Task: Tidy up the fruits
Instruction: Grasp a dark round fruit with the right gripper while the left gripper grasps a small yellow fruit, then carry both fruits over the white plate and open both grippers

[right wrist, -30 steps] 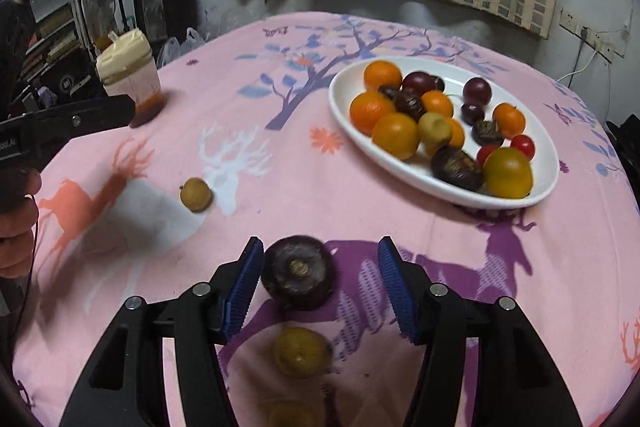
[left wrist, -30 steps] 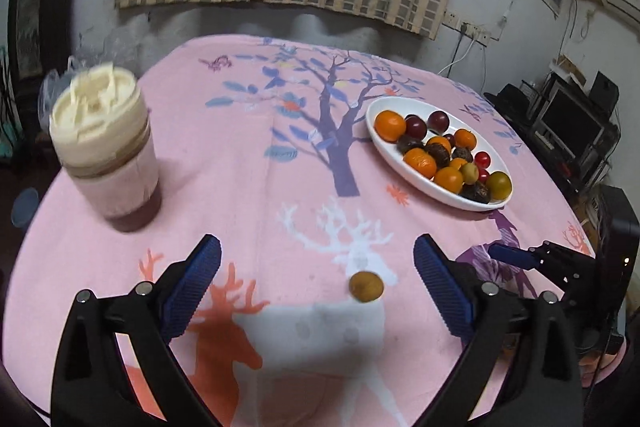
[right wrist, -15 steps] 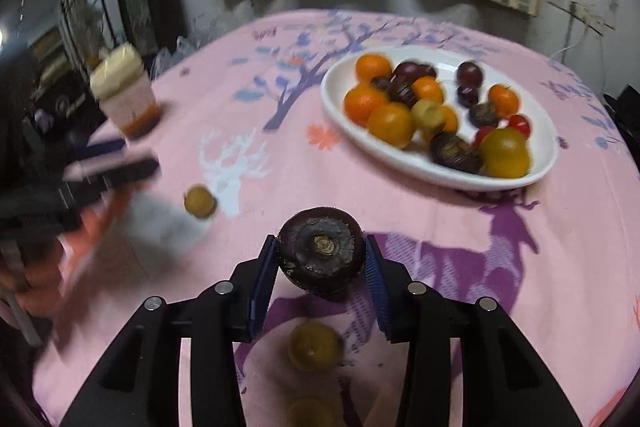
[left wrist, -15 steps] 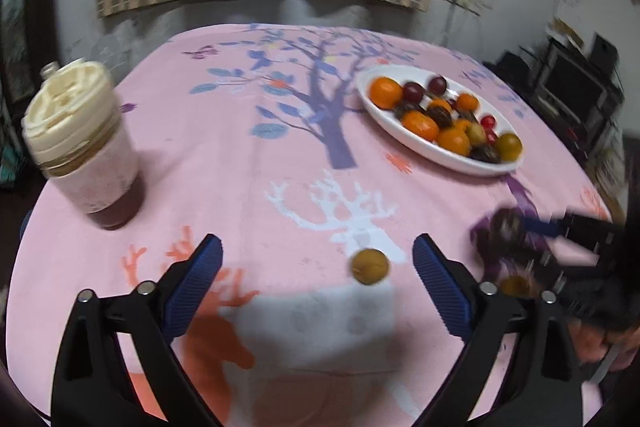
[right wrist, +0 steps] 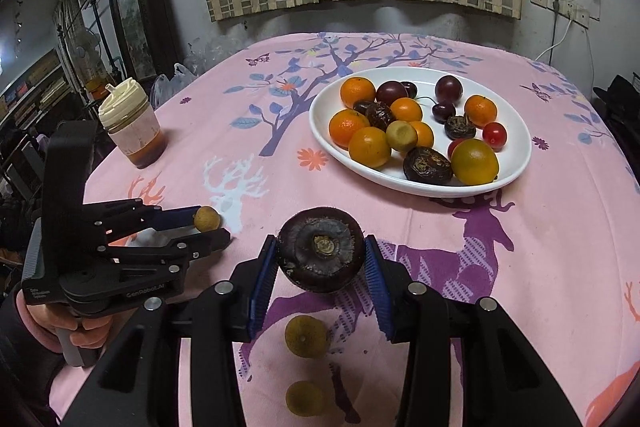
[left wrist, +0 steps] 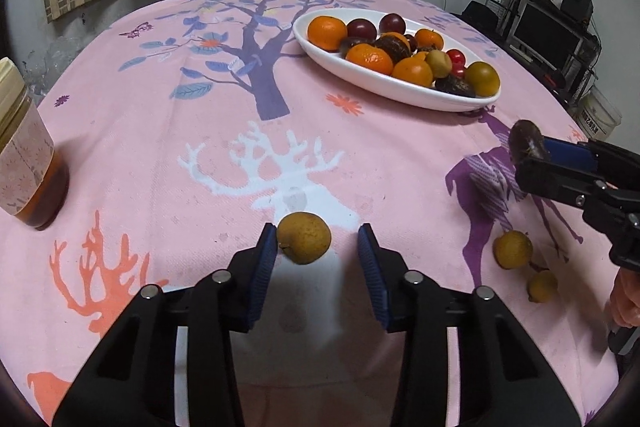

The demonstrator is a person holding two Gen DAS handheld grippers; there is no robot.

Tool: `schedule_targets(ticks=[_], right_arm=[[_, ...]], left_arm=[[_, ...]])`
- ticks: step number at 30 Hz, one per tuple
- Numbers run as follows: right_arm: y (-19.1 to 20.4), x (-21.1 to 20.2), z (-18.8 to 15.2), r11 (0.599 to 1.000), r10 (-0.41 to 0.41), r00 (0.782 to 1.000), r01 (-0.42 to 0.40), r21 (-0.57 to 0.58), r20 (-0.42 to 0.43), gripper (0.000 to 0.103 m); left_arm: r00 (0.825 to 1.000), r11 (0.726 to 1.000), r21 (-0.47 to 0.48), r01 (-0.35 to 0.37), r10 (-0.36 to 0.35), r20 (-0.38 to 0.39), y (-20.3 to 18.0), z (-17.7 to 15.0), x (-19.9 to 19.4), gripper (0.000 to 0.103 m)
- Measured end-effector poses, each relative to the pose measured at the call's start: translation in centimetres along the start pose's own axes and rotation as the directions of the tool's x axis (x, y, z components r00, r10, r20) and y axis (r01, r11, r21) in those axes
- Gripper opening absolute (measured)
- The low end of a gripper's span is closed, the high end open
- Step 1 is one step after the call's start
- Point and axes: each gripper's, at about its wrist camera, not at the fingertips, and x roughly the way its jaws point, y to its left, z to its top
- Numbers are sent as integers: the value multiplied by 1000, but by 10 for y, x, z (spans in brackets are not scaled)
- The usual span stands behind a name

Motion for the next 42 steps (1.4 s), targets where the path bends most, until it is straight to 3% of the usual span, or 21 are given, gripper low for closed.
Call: schedule_targets(ticks=[4,5,13,17,20,25,27,31,32,33,34,35,37,42], right_arm=[[0,0,1,1000,-4,1000,4,-2,1,44],[0,1,2,1000,-5,1000,5,-2,-1,44],[0,-2,-1,1000,21,1000,-21,15,-1,44],[-6,-6,-3,996,83,997,-83,45,-6,43],[-20,-18,8,986,122,991,-128,103,56,43],[-56,-28,37,985,14,982,-45,164,189,43],[-71,-18,50,987,-38,980,7,158,197,43],[-101,11,67,981,-84,981,51,187,173,44],[-108,19,71,980,-88,981,54,191,173,45],[-111,24,72,981,-92,980,59,183,174,48],[-111,28,72,984,-102,978,72,166,183,67],[-111,28,71,984,-116,975,87,158,188,75],[-108,24,67,985,-125,972,98,141,198,76],[-92,10,63,992,-103,976,86,96,191,77]], left_arm=[[1000,1000,-15,-3,3,-1,2,1,1,33],[1000,1000,-21,-4,4,-5,3,0,1,26],[1000,999,-36,4,-5,-8,1,-2,-7,26],[996,996,-41,78,-76,40,-11,4,-31,26],[986,989,-15,149,-147,72,-23,28,-46,26],[983,990,23,141,-143,116,-43,98,-32,26],[982,988,16,155,-156,110,-48,130,-10,26],[991,995,21,100,-102,87,-58,171,37,26],[992,995,13,98,-99,75,-59,176,47,31],[995,997,-9,76,-75,62,-58,182,59,56],[997,998,-31,46,-44,59,-57,184,63,70],[997,998,-54,21,-17,73,-55,185,63,84],[992,997,-65,39,-31,123,-52,176,49,89],[993,999,-47,-6,11,117,-41,134,5,97]])
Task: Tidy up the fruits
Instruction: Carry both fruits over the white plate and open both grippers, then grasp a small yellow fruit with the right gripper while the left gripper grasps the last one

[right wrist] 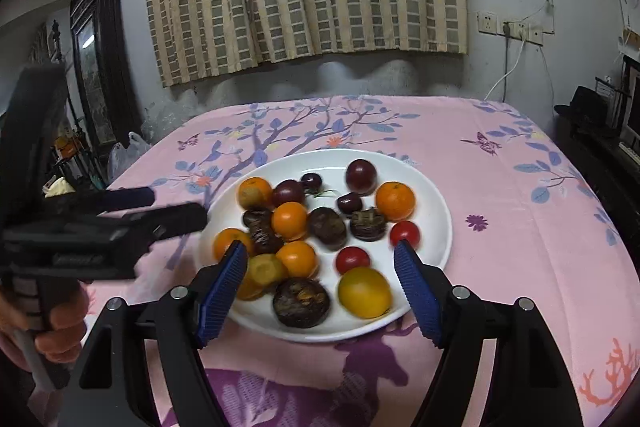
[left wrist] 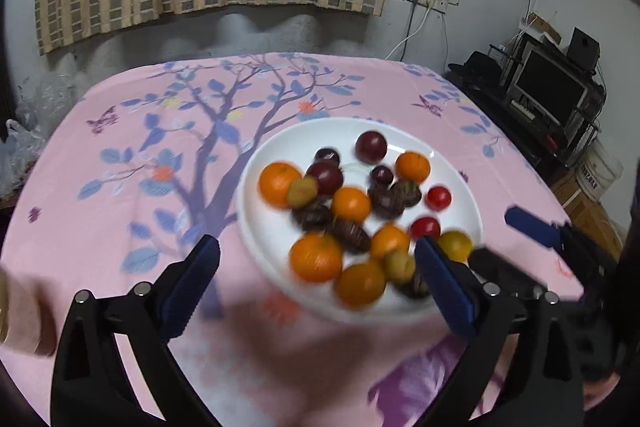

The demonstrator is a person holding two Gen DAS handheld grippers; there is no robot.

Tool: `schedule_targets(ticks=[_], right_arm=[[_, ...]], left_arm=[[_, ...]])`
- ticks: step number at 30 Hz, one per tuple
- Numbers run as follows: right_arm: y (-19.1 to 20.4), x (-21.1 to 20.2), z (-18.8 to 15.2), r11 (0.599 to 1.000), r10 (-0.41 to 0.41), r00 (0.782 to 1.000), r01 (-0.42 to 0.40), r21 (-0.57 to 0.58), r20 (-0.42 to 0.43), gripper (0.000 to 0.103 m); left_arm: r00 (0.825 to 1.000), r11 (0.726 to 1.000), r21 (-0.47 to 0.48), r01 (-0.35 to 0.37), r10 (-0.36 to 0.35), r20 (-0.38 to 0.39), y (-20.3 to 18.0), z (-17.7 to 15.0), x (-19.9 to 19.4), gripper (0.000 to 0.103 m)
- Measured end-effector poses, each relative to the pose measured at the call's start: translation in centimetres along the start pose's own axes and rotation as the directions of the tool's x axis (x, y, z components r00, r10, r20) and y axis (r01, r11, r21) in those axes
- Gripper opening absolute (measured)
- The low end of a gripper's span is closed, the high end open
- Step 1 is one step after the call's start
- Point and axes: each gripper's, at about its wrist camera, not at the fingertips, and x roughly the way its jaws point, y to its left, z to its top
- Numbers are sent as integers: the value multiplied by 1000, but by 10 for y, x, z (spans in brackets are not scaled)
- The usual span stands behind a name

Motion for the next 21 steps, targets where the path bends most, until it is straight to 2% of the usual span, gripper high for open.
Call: schedule_targets(ticks=[4,8,12,15,19,21], right_arm=[[21,-5,-7,990,140,984,-141,-8,-108,77],[46,-29,-30,987,136,982,-146,-70,-129,77],[62,-48,-52,983,138,981,-152,-100,-135,77],[74,-60,-67,979,130,981,-150,-137,-143,77],[80,-69,-78,974,143,977,-167,-150,-159,77],[83,-75,-83,973,121,980,-149,-176,-160,77]], left_arm=[[999,999,-18,-38,38,21,15,-37,-43,98],[998,997,-55,-57,59,33,31,-77,-76,98],[996,987,-146,-60,69,59,46,-105,-86,98],[996,980,-186,-75,83,37,54,-113,-83,98],[993,978,-186,-97,108,52,58,-114,-86,98],[993,982,-165,-95,104,48,58,-114,-87,98]])
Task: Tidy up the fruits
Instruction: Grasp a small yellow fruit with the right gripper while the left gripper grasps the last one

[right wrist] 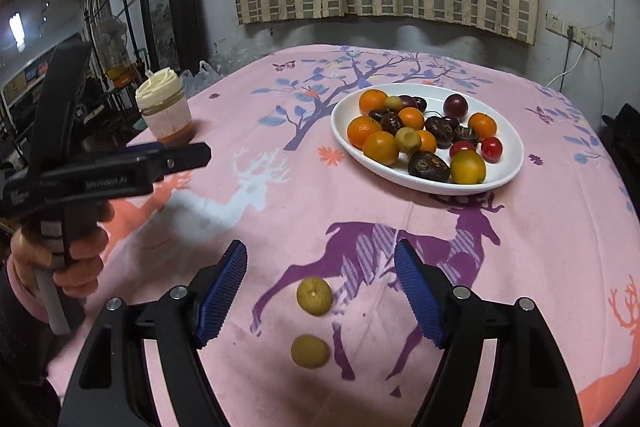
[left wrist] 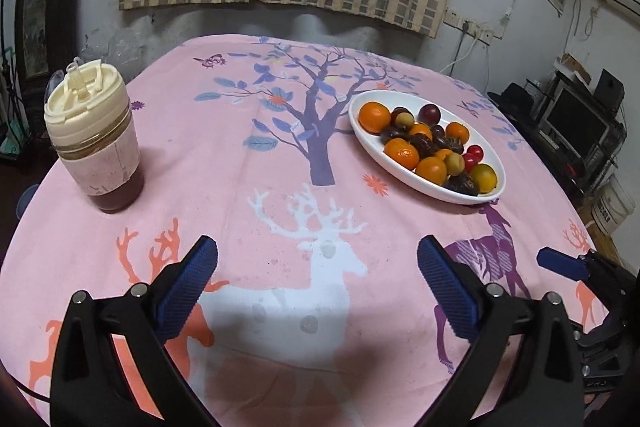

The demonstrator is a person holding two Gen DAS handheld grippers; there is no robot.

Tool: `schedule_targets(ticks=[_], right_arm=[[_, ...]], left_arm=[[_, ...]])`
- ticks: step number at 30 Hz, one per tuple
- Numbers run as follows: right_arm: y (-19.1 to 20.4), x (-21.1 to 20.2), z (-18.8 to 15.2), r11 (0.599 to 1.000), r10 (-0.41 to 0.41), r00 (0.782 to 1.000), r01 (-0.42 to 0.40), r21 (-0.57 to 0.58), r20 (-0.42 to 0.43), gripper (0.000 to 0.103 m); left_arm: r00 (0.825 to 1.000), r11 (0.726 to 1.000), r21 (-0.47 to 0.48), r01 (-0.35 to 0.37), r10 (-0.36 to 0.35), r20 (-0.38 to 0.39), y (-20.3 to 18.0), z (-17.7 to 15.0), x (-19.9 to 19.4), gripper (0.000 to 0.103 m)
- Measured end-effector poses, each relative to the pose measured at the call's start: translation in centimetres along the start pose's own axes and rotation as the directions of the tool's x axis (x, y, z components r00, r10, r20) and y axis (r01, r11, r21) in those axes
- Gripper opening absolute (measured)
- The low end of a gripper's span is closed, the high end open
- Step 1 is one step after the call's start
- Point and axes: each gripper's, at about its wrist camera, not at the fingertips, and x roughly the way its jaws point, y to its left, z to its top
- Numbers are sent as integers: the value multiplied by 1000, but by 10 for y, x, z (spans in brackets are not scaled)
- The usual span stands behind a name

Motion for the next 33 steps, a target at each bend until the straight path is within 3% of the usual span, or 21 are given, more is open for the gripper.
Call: schedule_targets(ticks=[3,8,15,20,22,23,24,28,33], right_arm=[[1,-4,-7,999,-39,999,40,-22,10,77],[2,0,-19,1000,-10,998,9,-18,-55,75],[13,19,-33,998,-7,984,-4,-62,-179,52],[9,24,-41,999,5,975,-16,-49,-221,44],[11,25,-44,998,12,972,-27,-60,-233,30],[13,27,-46,997,14,969,-31,-67,-245,29],[14,26,-47,996,-1,971,-19,-82,-239,23],[12,25,-46,996,6,972,-26,-83,-233,22],[-17,5,-31,998,29,991,-22,54,-133,22]], left_arm=[[1000,1000,-3,-10,9,-21,2,-1,7,98],[998,1000,8,-28,29,-57,0,-3,17,98],[997,998,26,-48,50,-59,-2,-6,19,98],[997,999,22,-46,48,-67,-2,-6,20,98],[997,999,22,-43,44,-64,-3,-6,19,98],[997,999,23,-42,44,-63,-3,-6,19,98],[997,999,24,-39,40,-62,-4,-6,18,98],[998,999,21,-28,29,-57,-5,-5,16,98],[998,999,32,14,-12,-68,-10,-7,16,98]])
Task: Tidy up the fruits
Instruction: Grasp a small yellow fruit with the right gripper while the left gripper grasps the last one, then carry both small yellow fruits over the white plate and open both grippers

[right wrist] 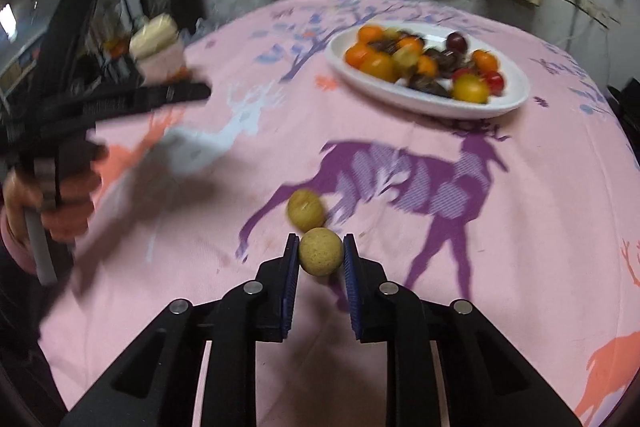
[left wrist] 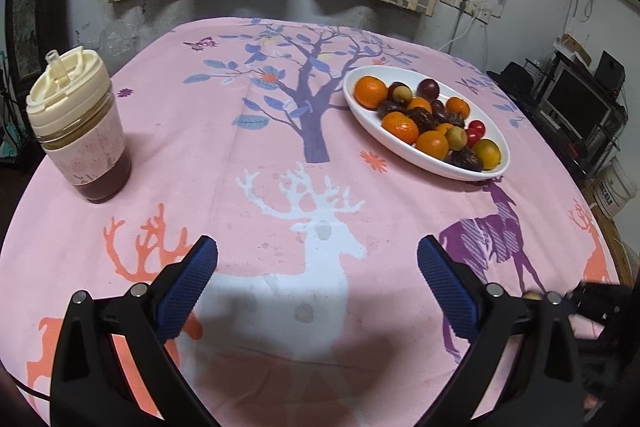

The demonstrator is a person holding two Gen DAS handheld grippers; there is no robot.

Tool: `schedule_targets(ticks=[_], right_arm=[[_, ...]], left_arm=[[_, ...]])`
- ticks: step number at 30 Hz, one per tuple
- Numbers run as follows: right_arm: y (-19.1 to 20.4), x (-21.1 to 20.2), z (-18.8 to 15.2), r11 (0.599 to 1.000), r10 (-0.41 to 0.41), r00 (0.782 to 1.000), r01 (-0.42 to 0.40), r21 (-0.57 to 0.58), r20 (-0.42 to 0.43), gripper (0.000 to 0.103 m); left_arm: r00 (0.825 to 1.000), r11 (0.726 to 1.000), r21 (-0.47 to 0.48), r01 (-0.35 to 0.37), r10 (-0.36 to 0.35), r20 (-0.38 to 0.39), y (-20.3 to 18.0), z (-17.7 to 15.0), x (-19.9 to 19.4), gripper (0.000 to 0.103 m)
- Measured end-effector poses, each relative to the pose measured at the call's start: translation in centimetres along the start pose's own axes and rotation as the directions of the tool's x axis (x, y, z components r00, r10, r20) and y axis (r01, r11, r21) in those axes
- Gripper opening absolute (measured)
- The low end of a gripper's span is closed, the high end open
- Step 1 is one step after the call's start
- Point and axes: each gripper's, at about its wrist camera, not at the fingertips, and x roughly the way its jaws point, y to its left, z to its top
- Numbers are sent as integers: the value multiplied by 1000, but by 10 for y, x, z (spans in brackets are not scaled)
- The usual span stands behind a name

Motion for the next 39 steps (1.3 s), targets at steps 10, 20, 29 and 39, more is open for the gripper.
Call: schedule_targets(ticks=[10,20,29,39], right_arm=[[-39,-25,5,987,-51,994,36,159,92,22],[-39,-31,5,987,-35,993,17,159,113,22],[-39,-30,4,987,-38,994,21,160,104,22],[-58,-34,45,985,-76,976,42,167,206,22]], left_arm=[[968,949,200,244,-226,-110,-61,-24,11,65],[944,894,316,318,-269,-189,-116,-39,30,46],[959,896,358,263,-203,-198,-119,-50,35,28],[965,914,312,260,-253,-65,-110,46,12,28]])
